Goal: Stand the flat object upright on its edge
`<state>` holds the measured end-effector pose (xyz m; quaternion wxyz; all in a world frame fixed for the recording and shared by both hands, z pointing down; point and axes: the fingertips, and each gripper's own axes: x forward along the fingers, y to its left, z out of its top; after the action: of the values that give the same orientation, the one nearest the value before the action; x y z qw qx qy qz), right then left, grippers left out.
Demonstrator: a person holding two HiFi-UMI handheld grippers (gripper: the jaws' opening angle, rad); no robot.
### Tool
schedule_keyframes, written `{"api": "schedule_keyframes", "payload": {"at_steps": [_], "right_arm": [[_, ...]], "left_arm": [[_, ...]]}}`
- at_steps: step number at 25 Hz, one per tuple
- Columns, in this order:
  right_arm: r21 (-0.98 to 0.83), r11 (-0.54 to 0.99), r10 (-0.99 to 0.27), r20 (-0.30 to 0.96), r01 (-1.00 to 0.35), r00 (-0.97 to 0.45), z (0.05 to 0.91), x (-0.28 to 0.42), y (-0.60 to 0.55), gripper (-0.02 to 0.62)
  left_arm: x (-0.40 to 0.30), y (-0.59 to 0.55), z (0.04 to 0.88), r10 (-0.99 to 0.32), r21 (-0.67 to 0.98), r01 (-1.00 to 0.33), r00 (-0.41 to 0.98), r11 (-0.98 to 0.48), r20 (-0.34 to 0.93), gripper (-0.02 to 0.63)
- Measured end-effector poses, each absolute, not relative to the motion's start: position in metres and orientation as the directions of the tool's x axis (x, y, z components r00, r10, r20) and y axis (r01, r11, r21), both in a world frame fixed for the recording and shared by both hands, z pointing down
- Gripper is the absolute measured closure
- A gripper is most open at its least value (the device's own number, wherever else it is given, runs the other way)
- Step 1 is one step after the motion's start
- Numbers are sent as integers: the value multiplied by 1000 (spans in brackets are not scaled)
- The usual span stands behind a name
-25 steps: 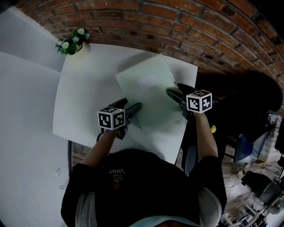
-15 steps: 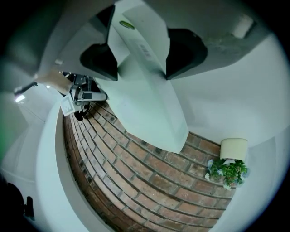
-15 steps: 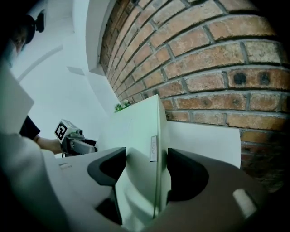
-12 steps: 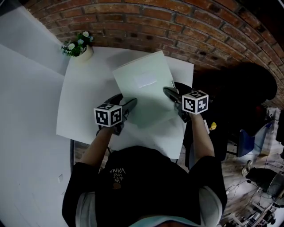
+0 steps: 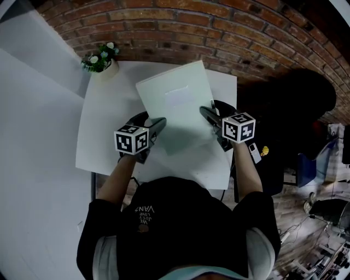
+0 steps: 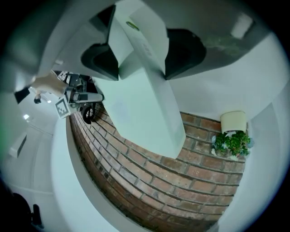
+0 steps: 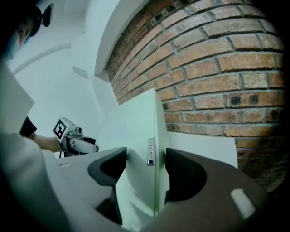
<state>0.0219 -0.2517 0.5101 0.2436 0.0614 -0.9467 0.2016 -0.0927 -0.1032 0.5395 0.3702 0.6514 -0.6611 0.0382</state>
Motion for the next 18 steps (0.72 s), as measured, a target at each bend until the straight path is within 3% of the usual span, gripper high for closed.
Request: {"api": "schedule_keyframes", "payload": {"at_steps": [18], "right_arm": [[-324, 901, -127, 434, -287, -892, 489, -27, -207, 339]], "left_arm": [[-166, -80, 505, -845, 255, -967, 129, 9, 519, 288]]}}
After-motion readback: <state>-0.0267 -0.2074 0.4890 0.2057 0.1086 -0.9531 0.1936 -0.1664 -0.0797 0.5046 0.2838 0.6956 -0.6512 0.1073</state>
